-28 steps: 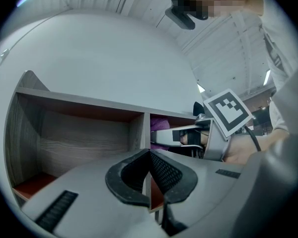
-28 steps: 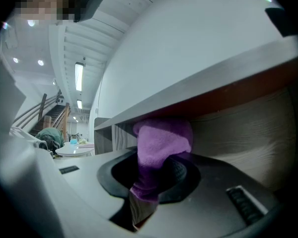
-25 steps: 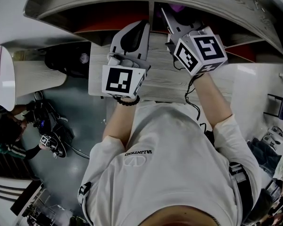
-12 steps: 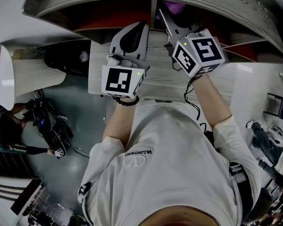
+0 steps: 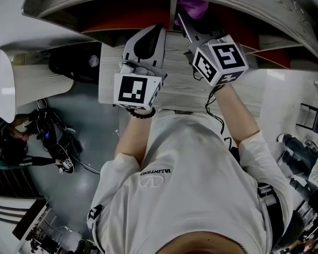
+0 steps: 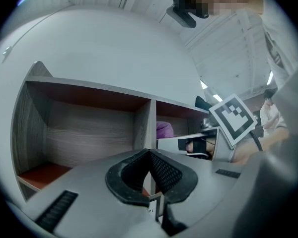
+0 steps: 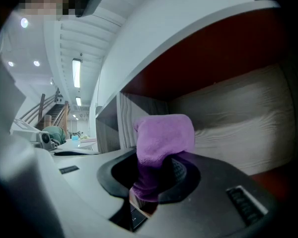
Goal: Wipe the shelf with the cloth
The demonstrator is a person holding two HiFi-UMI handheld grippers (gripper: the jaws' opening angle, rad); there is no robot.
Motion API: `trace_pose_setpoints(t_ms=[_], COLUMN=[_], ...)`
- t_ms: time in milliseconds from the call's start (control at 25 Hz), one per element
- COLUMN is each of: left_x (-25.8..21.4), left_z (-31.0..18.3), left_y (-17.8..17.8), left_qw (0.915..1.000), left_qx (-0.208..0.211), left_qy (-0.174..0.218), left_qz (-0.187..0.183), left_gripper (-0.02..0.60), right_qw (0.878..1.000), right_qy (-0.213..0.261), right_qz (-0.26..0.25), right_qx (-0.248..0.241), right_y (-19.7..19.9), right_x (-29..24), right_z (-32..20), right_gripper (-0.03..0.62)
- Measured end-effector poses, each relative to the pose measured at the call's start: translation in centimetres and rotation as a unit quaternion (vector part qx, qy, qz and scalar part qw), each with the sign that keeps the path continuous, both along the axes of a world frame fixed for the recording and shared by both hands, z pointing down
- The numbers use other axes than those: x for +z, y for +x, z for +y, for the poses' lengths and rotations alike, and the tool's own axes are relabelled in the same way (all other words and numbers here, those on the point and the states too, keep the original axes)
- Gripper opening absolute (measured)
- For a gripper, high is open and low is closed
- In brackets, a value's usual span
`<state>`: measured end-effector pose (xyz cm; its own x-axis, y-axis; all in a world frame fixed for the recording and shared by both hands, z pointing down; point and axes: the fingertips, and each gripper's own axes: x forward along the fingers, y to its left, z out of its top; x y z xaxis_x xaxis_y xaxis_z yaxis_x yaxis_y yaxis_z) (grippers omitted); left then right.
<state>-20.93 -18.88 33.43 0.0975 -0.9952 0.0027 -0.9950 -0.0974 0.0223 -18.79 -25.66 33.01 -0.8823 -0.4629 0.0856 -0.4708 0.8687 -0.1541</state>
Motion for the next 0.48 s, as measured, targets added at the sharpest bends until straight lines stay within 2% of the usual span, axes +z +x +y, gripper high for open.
trace_pose_setpoints(t_ms=[480], left_x=[2.5], left_z=[-1.0], left_y=[-0.1], left_qw=[0.9998], left_qx=[-0.003], left_qy=[-0.020], left_qz=[0.001], left_gripper=[-0.002], right_qw=[1.000], right_qy=[-0.014], right_qz=[0.028], right_qx=[0.001], right_y=[0.0], right_x=[3.5], right_z=[-0.1], right_gripper=[0.080])
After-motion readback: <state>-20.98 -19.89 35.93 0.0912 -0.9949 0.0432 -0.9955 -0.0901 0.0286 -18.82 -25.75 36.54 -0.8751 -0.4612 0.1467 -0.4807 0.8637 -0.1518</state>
